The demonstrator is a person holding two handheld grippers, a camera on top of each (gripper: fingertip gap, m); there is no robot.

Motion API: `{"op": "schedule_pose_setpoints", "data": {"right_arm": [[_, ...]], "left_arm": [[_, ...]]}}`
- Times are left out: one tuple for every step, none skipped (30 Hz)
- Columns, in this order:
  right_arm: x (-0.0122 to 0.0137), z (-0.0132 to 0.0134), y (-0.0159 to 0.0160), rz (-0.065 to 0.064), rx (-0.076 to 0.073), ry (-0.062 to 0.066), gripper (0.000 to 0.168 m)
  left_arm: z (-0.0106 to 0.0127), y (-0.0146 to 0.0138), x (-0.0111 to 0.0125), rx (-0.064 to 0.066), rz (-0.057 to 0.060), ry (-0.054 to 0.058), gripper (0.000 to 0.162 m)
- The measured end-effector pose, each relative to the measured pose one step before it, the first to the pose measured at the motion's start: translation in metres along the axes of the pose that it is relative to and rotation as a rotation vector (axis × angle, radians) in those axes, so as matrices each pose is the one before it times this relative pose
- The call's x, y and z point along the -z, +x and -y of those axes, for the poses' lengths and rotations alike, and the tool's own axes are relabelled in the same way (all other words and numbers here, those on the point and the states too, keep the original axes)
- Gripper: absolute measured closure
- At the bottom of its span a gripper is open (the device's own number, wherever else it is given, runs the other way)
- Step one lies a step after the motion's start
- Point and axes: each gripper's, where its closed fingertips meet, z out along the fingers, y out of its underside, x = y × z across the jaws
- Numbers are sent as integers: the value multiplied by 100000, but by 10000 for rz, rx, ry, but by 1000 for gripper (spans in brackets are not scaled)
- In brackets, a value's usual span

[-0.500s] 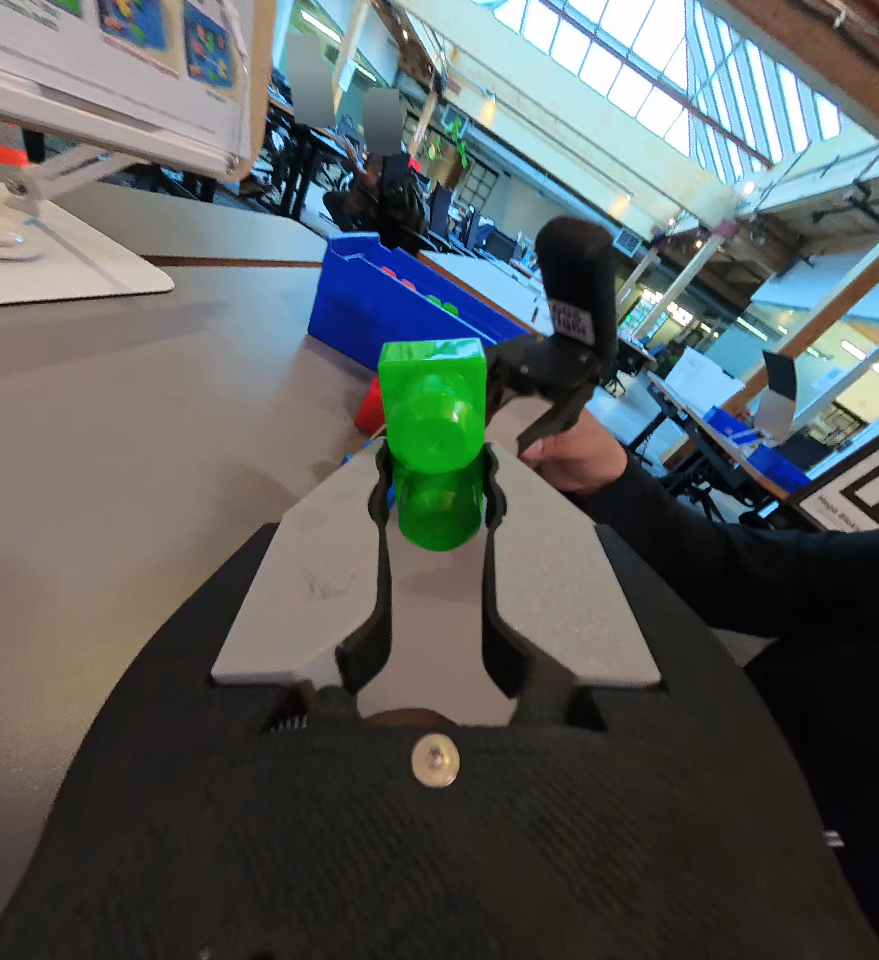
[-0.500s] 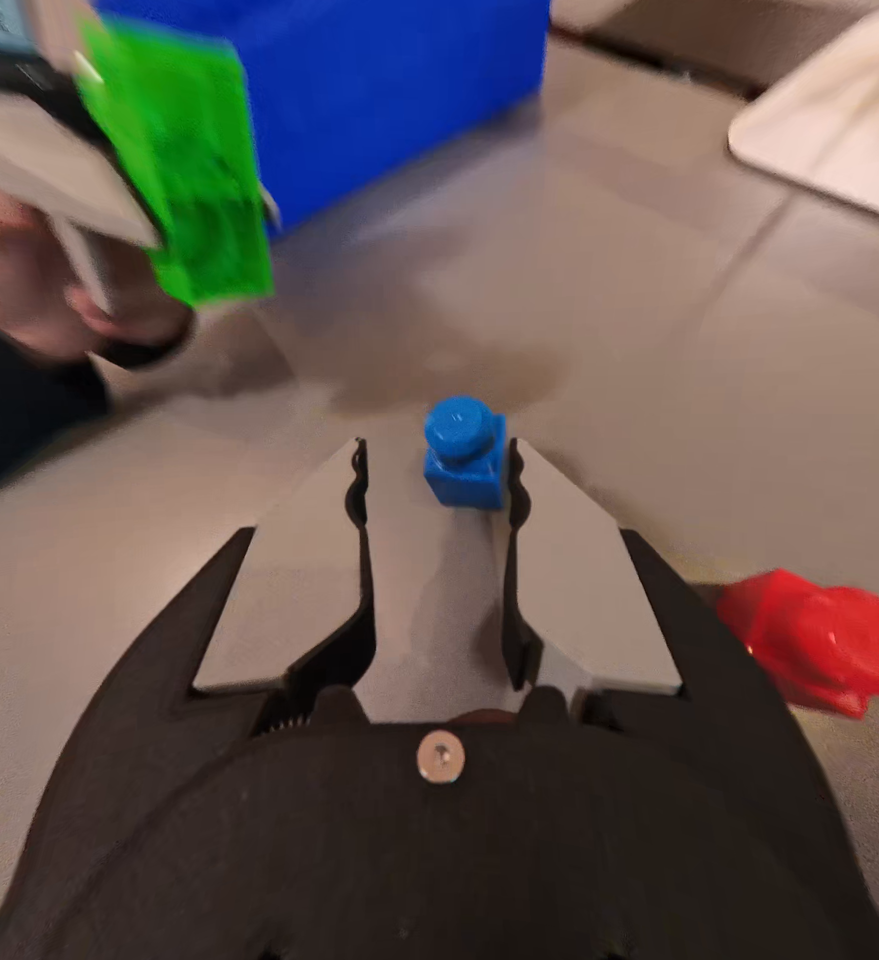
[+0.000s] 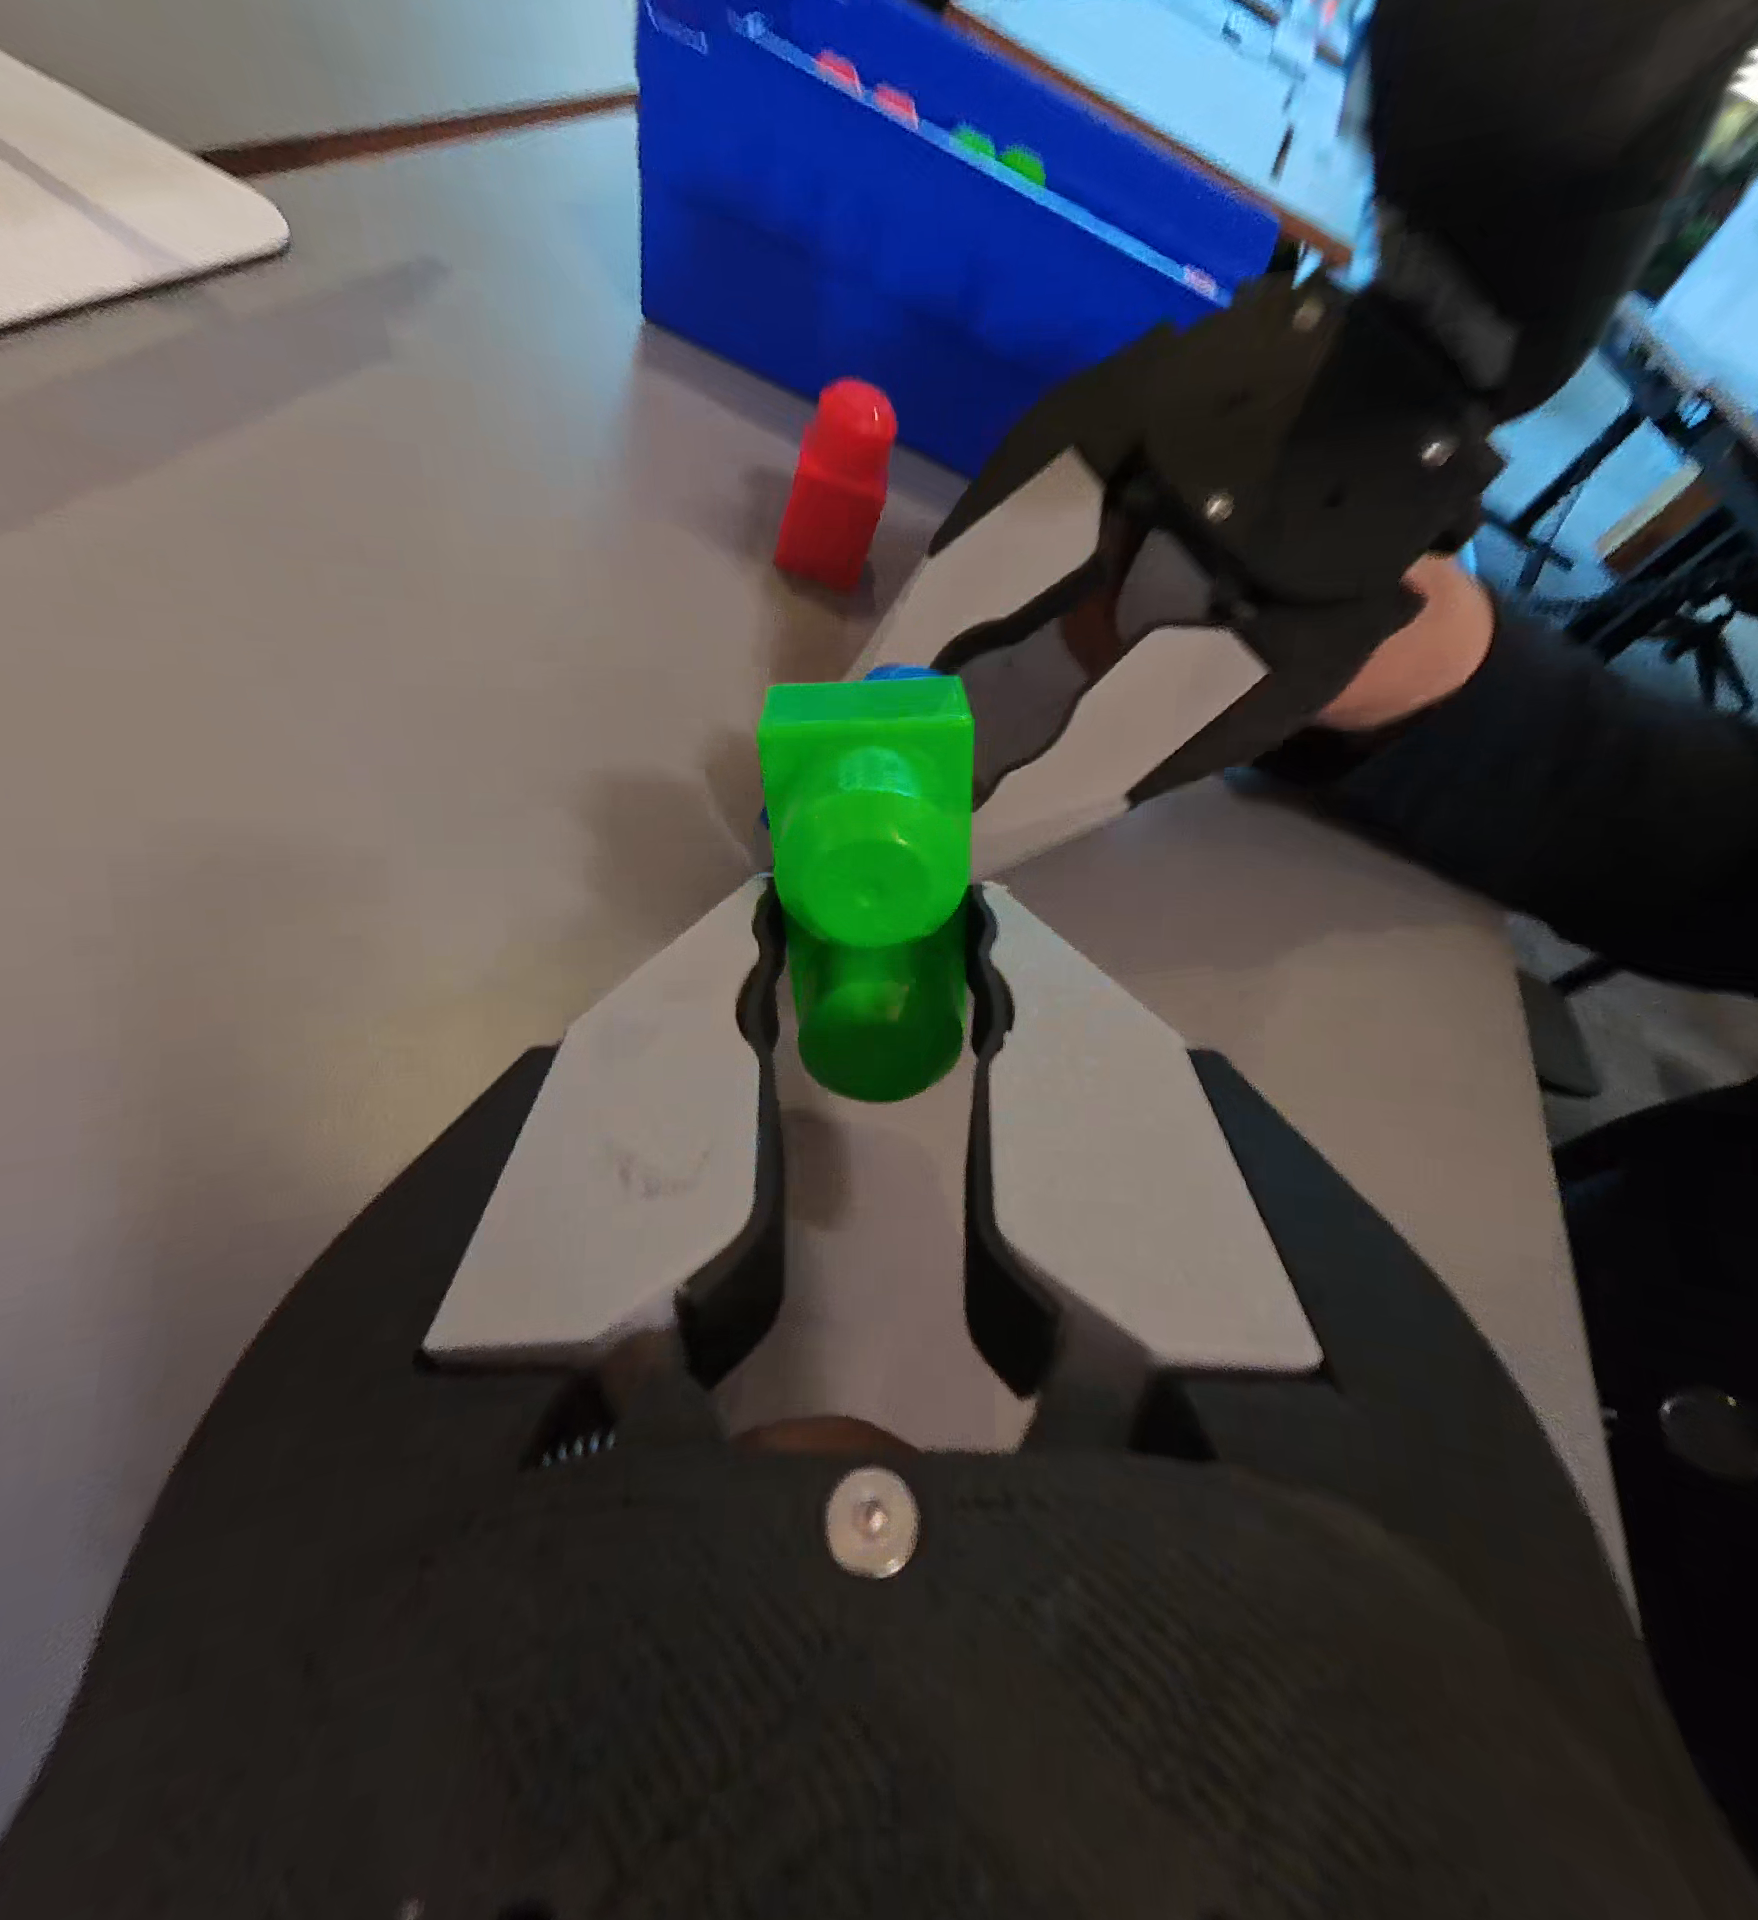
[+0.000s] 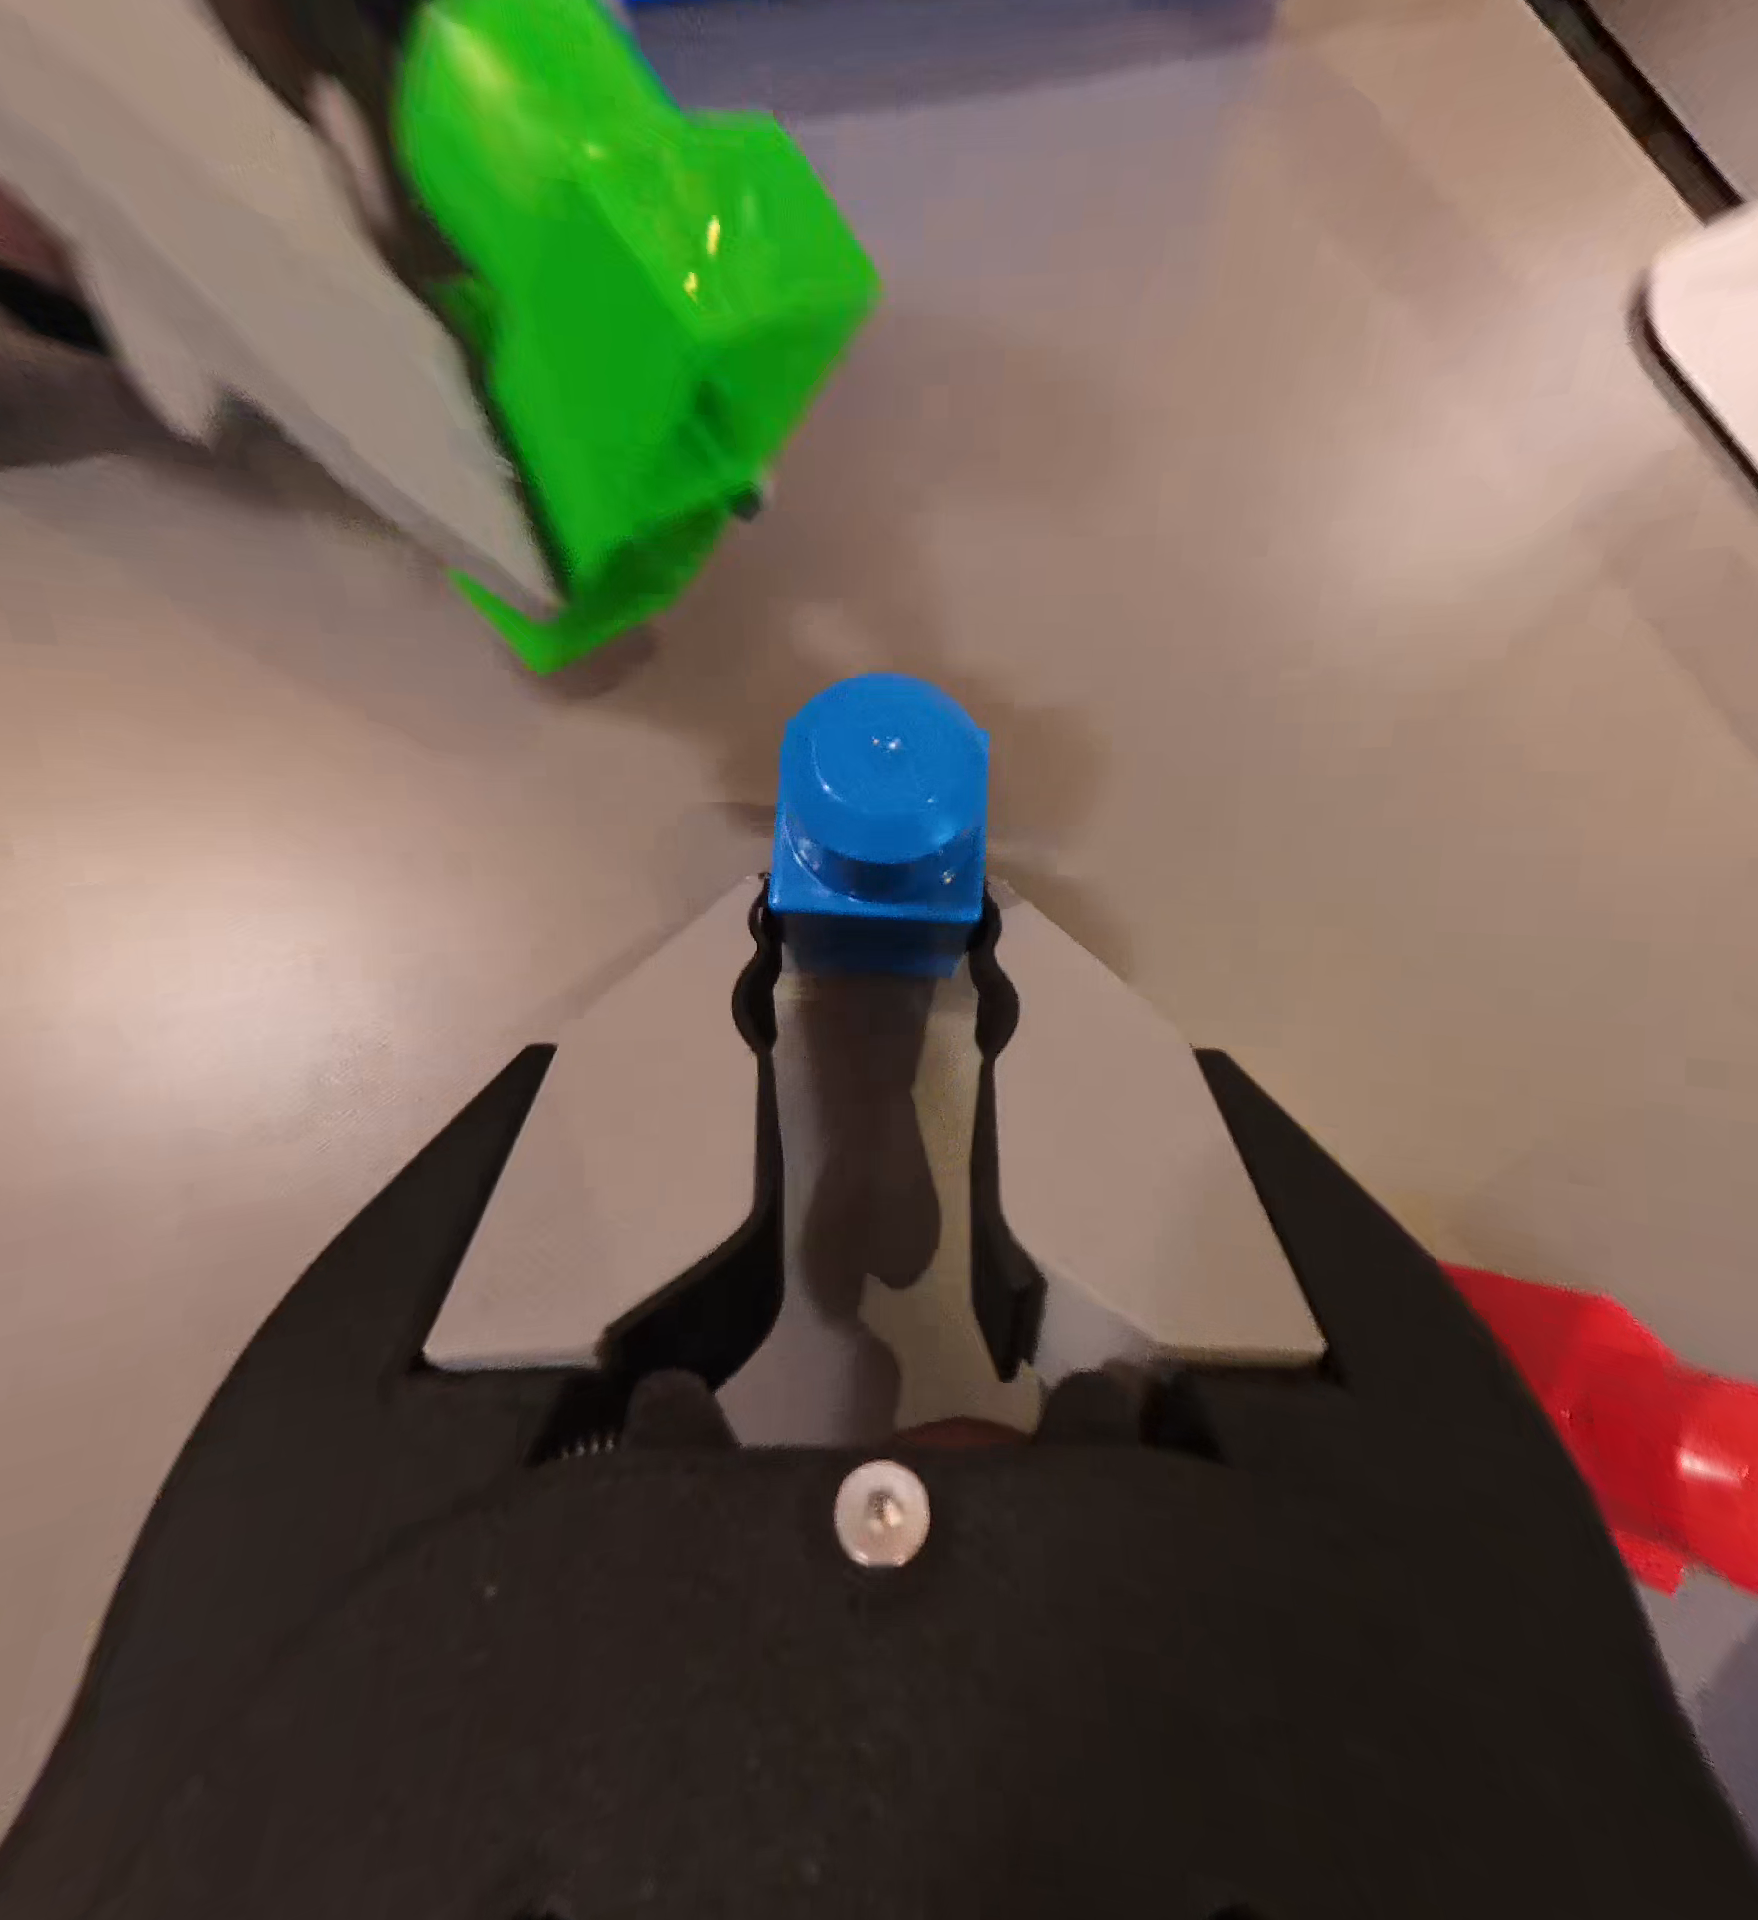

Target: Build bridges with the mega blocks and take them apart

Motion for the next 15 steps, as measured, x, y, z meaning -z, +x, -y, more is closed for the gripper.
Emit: {"op": "schedule_pose_setpoints", "data": {"right_arm": [[149,-67,-488,142,426,-115,135],[27,-407,-348,66,364,-311,135],[-95,-542,-353,73,316,-389,135],[-92,-308,-372,80,252,-251,134],[34,181,-415,129,153,41,135],[39,141,-759,359,93,3,135],[26,201,-650,282,100,55,135],[54,211,-406,131,119,51,135],[68,125,-417,148,100,-3,135],[70,80,-507,222,93,-15,135],[62,118,-382,141,92,32,135],[67,156,-210,53,78,49,135],[60,45,-184,53,62,-14,135],[21,-41,-125,20,78,-57,135],[10,-75,-48,-45,103,-73,135]], "left_arm": [[-582,196,-233,-106,-80,-361,130],[-501,129,-200,-178,5,-313,130],[-337,157,-116,-247,41,-244,130],[-262,280,-36,-267,-2,-235,130],[-222,308,9,-259,0,-226,130],[-134,244,31,-279,83,-196,129],[-47,302,47,-305,65,-151,129],[29,396,95,-325,27,-125,130],[72,474,109,-363,-8,-94,130],[56,425,122,-331,-3,-86,130],[-90,297,88,-253,19,-129,130],[-286,174,4,-181,40,-227,130],[-272,127,-39,-103,30,-198,130],[-228,200,-64,20,-85,-159,130],[-275,153,-75,73,-107,-195,130]]}}
